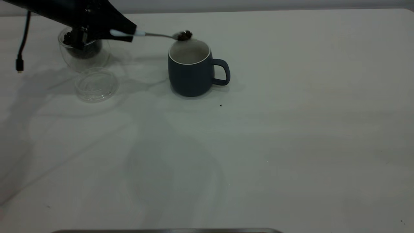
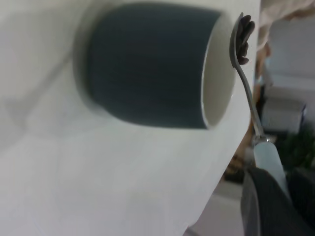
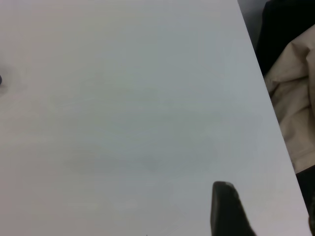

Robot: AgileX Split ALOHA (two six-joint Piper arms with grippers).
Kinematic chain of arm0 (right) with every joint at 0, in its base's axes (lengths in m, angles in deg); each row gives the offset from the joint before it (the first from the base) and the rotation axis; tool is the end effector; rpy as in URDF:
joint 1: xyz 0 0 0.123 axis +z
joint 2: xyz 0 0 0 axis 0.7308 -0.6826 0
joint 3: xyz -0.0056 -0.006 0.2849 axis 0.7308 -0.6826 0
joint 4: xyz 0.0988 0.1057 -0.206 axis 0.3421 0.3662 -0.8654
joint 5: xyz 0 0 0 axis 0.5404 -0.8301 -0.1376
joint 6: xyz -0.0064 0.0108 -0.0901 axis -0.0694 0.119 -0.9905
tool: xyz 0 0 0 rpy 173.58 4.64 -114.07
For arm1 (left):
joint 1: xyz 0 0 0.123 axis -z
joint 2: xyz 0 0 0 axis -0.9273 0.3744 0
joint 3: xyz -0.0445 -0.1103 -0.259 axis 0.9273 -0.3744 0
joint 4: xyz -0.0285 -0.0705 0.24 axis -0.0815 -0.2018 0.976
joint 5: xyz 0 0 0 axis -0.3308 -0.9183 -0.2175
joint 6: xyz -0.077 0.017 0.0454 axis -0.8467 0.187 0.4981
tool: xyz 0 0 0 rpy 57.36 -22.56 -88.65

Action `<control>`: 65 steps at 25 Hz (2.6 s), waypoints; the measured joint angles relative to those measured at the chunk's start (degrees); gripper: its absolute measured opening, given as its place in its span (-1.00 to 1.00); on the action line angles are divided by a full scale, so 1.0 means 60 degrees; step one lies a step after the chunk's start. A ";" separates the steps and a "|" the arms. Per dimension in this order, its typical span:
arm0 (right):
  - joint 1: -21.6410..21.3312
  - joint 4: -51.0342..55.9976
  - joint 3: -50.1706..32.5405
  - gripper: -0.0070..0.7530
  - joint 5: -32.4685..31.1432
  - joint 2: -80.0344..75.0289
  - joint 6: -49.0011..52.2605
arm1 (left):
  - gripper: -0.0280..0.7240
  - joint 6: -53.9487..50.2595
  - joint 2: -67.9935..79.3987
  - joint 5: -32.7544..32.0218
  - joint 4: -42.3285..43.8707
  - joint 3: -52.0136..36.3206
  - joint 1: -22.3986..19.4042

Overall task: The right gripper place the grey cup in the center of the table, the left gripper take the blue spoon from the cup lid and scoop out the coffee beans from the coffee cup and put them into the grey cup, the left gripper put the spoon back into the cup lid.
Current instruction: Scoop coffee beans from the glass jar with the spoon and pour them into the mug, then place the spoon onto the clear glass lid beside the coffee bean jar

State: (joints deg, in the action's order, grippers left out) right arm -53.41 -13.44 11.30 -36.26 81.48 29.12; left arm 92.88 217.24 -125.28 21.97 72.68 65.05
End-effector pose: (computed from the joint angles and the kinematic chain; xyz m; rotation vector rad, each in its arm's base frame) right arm -0.0068 0.0044 0.2632 0.0416 2.1307 -0.0549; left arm 0.4600 -0.0524 0.0562 0.0363 2.6644 -1.4344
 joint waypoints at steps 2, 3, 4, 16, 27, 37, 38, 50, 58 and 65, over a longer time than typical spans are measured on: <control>0.0000 0.0000 0.0000 -0.02 0.0000 0.0000 0.0000 | -0.59 0.0190 0.0000 0.0000 0.0180 0.0000 0.0141; 0.0000 0.0000 0.0000 -0.02 0.0000 0.0000 0.0000 | -0.59 0.0328 0.0000 0.0000 0.0182 0.0000 0.0194; 0.0000 0.0000 0.0000 -0.02 0.0000 0.0000 0.0000 | -0.59 0.0444 0.0000 -0.0010 0.0172 0.0000 0.0210; 0.0000 0.0000 0.0000 -0.02 0.0000 0.0000 0.0000 | -0.59 0.1667 -0.0003 -0.0010 0.0061 0.0000 0.0210; 0.0000 0.0000 0.0000 -0.02 0.0000 0.0000 0.0000 | -0.59 0.3367 -0.0003 0.0085 0.0051 0.0000 0.0210; 0.0000 0.0000 0.0000 -0.02 0.0000 0.0000 0.0000 | -0.59 0.4181 -0.0003 0.1004 0.0042 0.0000 0.0210; 0.0000 0.0000 0.0000 -0.02 0.0000 0.0000 0.0000 | -0.59 0.4417 -0.0003 0.1050 0.0042 0.0000 0.0210; 0.0000 0.0000 0.0000 -0.02 0.0000 0.0000 0.0000 | -0.59 0.5546 -0.0123 0.0772 -0.0045 0.0000 0.0210; 0.0000 0.0000 0.0000 -0.02 0.0000 0.0000 0.0000 | -0.59 0.5016 -0.1393 0.0345 0.0000 0.0000 0.0021; 0.0000 0.0000 0.0000 -0.02 0.0000 0.0000 0.0000 | -0.59 0.2922 -0.2780 -0.0061 0.1176 0.0000 -0.1572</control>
State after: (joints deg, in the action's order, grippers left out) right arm -53.41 -13.44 11.30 -36.26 81.48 29.12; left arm 110.41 200.56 -125.65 29.03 72.68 55.62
